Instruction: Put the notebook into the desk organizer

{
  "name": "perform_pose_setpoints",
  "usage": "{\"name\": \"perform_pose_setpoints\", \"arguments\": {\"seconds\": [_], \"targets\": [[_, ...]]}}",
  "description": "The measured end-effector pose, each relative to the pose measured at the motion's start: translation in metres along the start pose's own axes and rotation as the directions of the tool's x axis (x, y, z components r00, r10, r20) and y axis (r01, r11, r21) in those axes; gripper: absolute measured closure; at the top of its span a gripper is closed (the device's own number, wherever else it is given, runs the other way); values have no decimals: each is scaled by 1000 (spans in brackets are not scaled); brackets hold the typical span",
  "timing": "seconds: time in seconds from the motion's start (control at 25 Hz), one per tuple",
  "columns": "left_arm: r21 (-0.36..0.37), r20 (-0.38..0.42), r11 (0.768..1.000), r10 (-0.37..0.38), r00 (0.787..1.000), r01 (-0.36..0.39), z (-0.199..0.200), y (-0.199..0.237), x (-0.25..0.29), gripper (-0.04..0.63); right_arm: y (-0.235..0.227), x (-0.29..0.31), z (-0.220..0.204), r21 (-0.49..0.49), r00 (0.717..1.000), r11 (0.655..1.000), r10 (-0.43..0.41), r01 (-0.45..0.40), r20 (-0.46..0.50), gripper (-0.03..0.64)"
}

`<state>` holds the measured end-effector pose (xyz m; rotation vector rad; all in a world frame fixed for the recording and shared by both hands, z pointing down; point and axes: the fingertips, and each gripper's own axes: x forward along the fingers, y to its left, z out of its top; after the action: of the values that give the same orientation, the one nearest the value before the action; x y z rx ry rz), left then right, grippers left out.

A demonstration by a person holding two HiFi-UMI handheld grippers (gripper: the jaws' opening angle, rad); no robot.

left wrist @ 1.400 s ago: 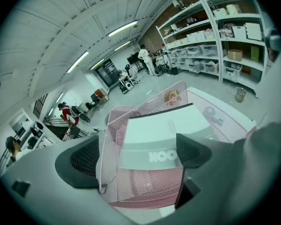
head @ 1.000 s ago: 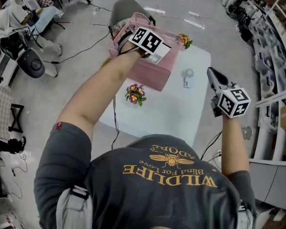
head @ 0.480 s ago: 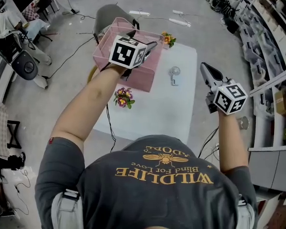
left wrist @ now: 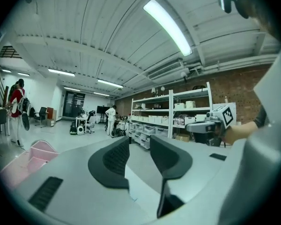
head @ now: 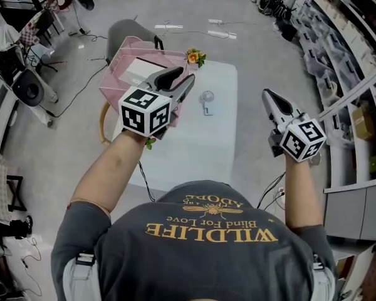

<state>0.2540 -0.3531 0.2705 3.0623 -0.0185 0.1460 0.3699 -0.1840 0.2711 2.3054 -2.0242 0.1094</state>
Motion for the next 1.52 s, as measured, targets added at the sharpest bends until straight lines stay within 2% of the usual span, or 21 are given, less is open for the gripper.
{"name": "perform_pose_setpoints", "arguments": {"seconds": [0.2,0.28,0.52,0.64,0.84,1.52], "targets": [[-43,83,995,-87,993,90,-13,-59,-6,550,-15,-41,-8,-14,1000,1000,7,-7,7,617],[-62,110,993,-93,990,100,-20,-77,-7,594,-22,-59,-12,-17,1000,1000,15,-15,11,615],[-83,162,992,-84,983,98,-31,-123,-8,594,-41,-109,-27,-2,999,999,39,-39,30,617],[-87,154,992,-82,985,96,-32,-142,-6,594,-45,-128,-34,16,998,999,48,-49,34,617],[-48,135,994,-93,986,100,-33,-166,-4,594,-46,-145,-44,33,997,997,65,-66,38,617],[-20,144,997,-69,987,73,-32,-167,-24,594,-39,-143,-39,9,997,998,63,-63,45,617]]}}
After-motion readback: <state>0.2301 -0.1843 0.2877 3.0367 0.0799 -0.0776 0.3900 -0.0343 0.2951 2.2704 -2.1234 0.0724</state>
